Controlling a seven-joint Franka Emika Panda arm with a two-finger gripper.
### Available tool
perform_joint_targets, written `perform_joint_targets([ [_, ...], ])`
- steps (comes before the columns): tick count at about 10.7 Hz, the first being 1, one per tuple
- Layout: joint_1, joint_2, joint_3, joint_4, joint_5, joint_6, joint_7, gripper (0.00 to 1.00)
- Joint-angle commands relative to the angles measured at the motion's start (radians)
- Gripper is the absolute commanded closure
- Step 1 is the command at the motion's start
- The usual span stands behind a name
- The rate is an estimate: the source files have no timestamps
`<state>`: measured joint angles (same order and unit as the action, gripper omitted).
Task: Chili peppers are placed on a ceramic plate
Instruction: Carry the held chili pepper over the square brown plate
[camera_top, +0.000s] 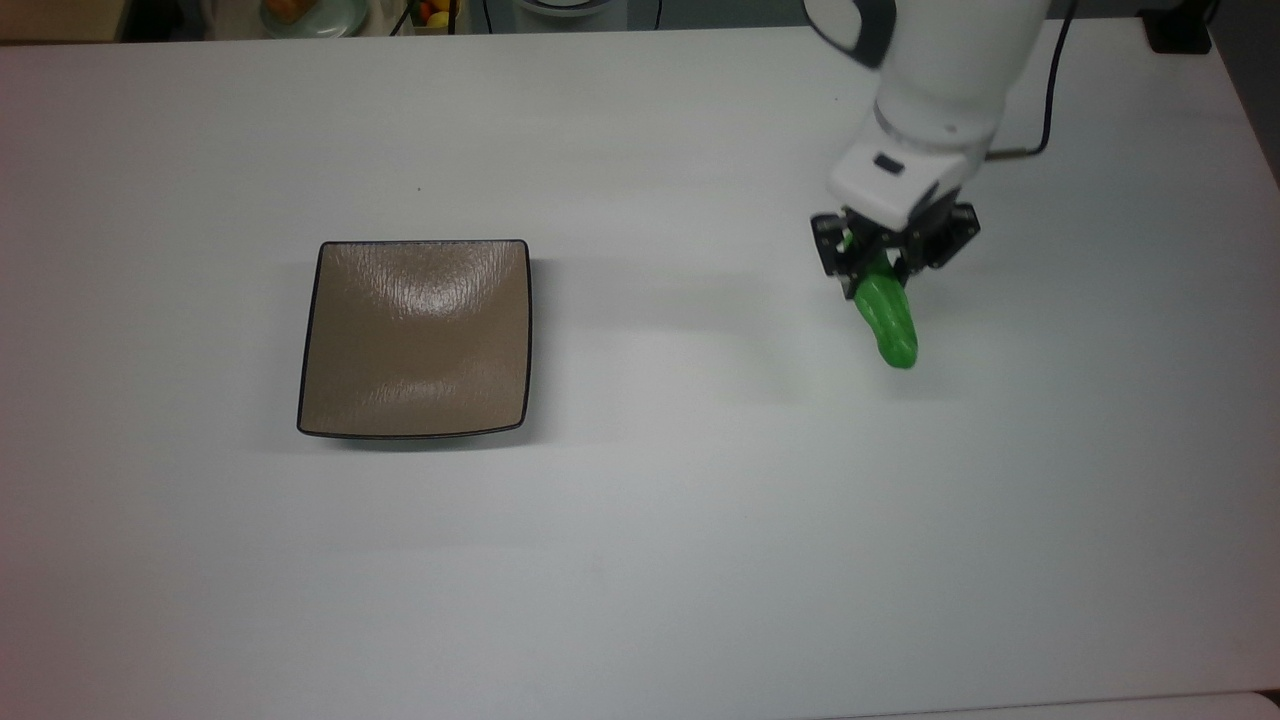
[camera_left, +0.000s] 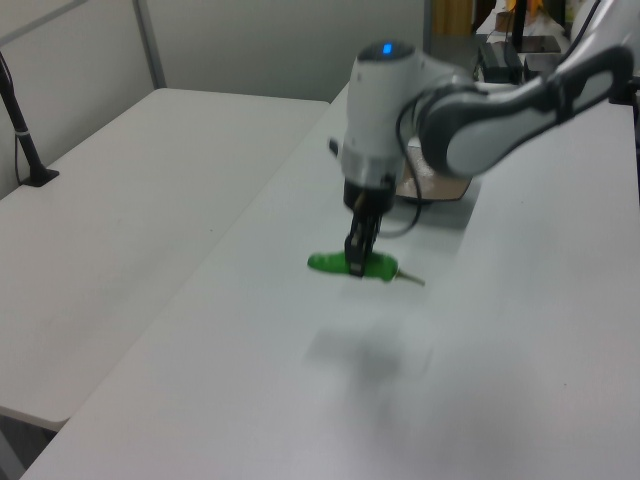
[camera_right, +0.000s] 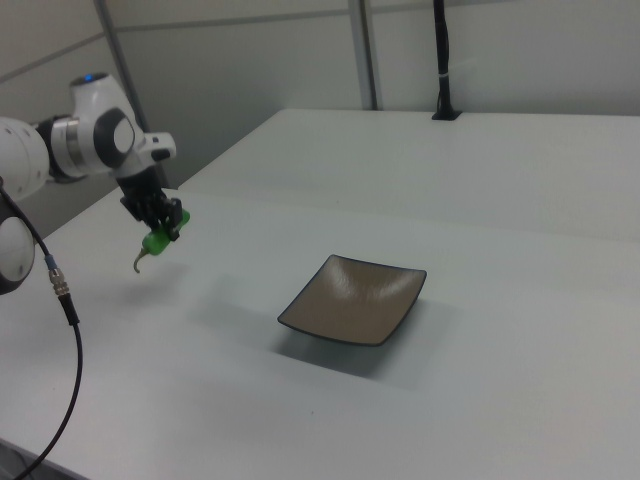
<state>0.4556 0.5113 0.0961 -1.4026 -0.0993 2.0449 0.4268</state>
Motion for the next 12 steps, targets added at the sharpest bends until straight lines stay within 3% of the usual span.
perform_joint_targets([
  [1, -0.073, -0.153, -0.007, -0.027, 0.117, -0.136, -0.127, 0.94],
  [6, -0.254, -0.28, -0.007, -0.026, 0.142, -0.297, -0.25, 0.94],
  [12, -0.469, -0.264, -0.018, -0.029, 0.13, -0.287, -0.437, 0.94],
])
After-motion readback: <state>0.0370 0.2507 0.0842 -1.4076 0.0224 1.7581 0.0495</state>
